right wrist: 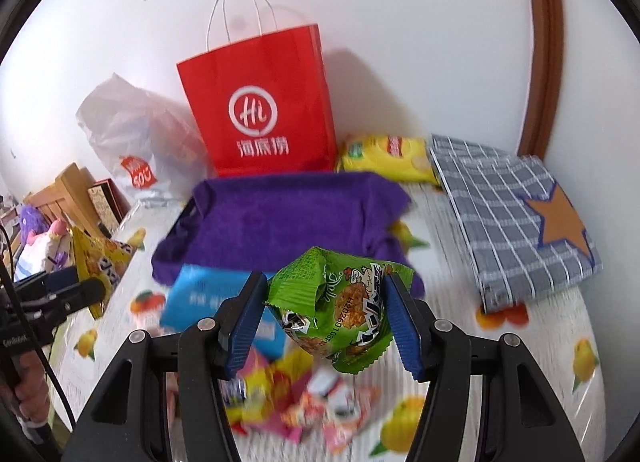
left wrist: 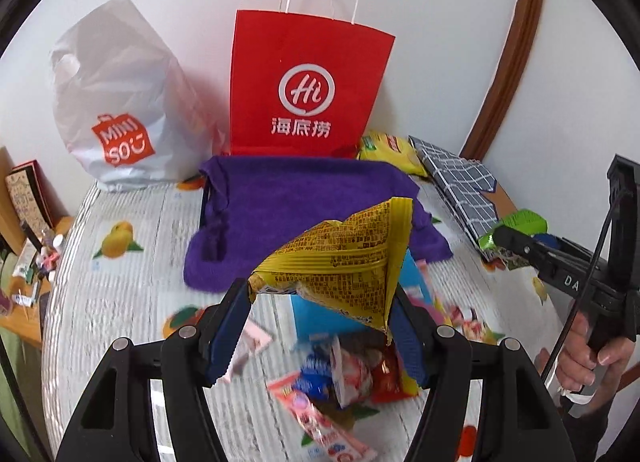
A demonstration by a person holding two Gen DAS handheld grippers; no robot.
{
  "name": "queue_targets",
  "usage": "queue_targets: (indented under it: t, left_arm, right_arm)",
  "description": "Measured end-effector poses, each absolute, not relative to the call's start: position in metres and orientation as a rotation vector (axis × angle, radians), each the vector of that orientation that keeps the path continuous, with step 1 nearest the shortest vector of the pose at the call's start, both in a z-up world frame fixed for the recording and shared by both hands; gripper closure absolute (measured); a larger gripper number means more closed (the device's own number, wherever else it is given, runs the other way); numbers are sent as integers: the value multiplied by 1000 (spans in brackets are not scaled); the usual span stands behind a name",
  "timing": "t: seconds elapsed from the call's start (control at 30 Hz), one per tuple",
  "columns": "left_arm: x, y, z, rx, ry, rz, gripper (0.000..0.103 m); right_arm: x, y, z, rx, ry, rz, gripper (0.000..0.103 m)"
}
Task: Organize snacks
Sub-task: 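Carry both bags onto the purple towel and open the right gripper to drop the green bag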
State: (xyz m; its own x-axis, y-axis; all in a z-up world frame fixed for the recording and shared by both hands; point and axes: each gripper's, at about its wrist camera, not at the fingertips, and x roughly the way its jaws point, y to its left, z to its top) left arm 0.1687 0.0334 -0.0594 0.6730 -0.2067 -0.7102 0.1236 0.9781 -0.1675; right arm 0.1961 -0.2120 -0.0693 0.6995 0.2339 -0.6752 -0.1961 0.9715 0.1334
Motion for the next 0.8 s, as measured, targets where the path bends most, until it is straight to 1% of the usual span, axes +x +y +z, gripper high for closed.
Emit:
queue_targets:
  t: [0.2,0.43,0.8]
  left_arm:
    - [205,40,-46,-94,801,-168,38]
    - [244,46,-42,-85,794,-157,38]
    - [300,59,-68,-106,847,-138,38]
  right_arm:
    - [239,-198,-57,37,738,250,44]
    - [284,-186,-57,33,734,261,44]
    - [337,-177,-81,-1,775,253,44]
